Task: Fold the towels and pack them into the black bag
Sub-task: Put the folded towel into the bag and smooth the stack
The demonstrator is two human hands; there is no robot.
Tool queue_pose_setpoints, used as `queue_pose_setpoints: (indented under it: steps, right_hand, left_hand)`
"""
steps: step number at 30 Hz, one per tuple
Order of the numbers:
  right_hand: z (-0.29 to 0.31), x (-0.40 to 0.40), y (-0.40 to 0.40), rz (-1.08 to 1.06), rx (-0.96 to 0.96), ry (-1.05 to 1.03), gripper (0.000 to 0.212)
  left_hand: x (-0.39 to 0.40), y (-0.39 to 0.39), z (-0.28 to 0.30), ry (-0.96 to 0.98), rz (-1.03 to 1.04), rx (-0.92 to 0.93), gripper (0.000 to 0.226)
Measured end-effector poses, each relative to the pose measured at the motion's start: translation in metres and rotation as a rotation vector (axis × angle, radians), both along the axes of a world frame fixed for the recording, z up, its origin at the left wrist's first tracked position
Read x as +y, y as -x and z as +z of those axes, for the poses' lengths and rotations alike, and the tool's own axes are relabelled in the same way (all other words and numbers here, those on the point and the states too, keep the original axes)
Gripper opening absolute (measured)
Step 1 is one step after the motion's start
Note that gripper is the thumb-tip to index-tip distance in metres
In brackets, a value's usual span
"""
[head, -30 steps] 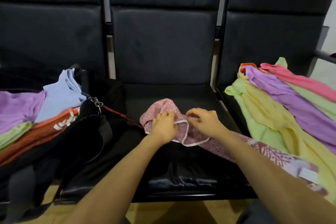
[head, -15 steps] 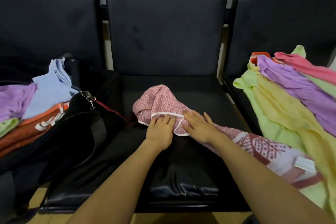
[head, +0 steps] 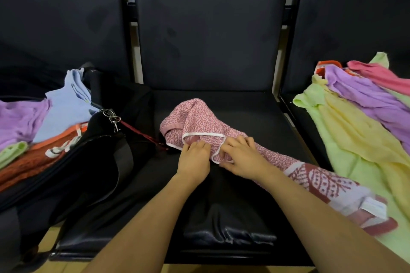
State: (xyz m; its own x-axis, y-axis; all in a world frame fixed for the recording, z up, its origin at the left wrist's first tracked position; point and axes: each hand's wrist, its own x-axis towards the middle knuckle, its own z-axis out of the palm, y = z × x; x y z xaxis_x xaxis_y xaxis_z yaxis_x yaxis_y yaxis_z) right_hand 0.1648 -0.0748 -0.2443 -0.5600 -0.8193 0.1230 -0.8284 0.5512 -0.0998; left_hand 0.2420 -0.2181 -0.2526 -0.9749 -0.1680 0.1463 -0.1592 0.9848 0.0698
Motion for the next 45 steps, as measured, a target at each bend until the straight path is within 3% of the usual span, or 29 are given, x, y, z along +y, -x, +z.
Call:
queue_pose_setpoints:
  steps: [3, 5, 9, 13, 15, 19, 24, 27, 31, 35, 39, 43, 45]
  right_hand:
    - [0.001, -0.004, -0.005, 0.008, 0.054, 0.006, 0.014]
    - [0.007, -0.008, -0.009, -0.059, -0.027, 0.099, 0.011]
    - [0.029, -0.009, -0.006, -0.438, -0.394, 0.639, 0.010]
    - [0.039, -0.002, -0.001, -0.599, -0.488, 1.019, 0.007]
    - [0.037, 0.001, 0.002, -0.641, -0.533, 1.088, 0.004]
    - [0.039, 0.000, 0.007, -0.622, -0.716, 1.143, 0.020]
    - [0.045, 0.000, 0.004, -0.525, -0.747, 1.177, 0.034]
    - [0.048, 0.004, 0.000, -0.509, -0.726, 1.162, 0.038]
    - [0.052, 0.007, 0.000, -0.451, -0.708, 1.106, 0.039]
    - [0.056, 0.005, -0.003, -0.447, -0.532, 1.039, 0.031]
    - [0.061, 0.006, -0.010, -0.498, -0.329, 1.112, 0.018]
    - [0.067, 0.006, -0.015, -0.551, -0.272, 1.195, 0.017]
    - [0.068, 0.004, -0.014, -0.571, -0.276, 1.233, 0.015]
  left_hand:
    - [0.000, -0.003, 0.000, -0.060, 0.012, 0.033, 0.024]
    - [-0.001, -0.004, 0.001, -0.090, 0.016, 0.056, 0.024]
    - [-0.001, -0.004, 0.003, -0.067, 0.044, 0.025, 0.029]
    - [0.011, -0.001, 0.006, 0.092, 0.008, -0.070, 0.042]
    - [0.017, 0.000, 0.007, 0.184, -0.029, -0.091, 0.041]
    - [0.022, 0.001, 0.008, 0.221, -0.099, -0.041, 0.037]
    - [0.022, -0.001, 0.009, 0.201, -0.124, -0.027, 0.035]
    - [0.021, -0.004, 0.020, 0.162, -0.088, 0.169, 0.027]
    - [0.019, -0.005, 0.039, -0.052, 0.033, 0.373, 0.019]
    - [0.011, -0.009, 0.067, -0.249, 0.146, 0.586, 0.021]
    - [-0.002, -0.015, 0.078, -0.558, 0.210, 0.704, 0.017]
    - [-0.003, -0.025, 0.089, -0.908, 0.269, 0.839, 0.012]
    - [-0.006, -0.027, 0.094, -0.955, 0.291, 0.883, 0.010]
